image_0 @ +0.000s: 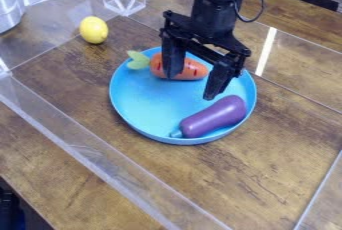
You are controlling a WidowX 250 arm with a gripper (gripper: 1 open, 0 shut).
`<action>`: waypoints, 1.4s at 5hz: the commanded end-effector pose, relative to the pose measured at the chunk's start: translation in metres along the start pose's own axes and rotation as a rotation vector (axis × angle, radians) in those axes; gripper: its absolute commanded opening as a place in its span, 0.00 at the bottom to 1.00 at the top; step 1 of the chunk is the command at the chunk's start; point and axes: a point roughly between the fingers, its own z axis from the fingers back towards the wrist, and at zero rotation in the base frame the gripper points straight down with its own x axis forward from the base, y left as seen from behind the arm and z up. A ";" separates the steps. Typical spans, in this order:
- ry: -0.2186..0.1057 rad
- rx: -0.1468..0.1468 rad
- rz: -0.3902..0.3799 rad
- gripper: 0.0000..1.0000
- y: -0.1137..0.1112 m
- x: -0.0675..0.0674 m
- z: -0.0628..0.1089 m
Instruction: Put the carrot in the blue tray
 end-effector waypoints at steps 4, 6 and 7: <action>-0.092 -0.012 0.069 1.00 0.026 0.031 0.020; -0.070 -0.001 0.056 1.00 0.034 0.034 0.008; -0.058 0.006 0.050 1.00 0.037 0.035 0.002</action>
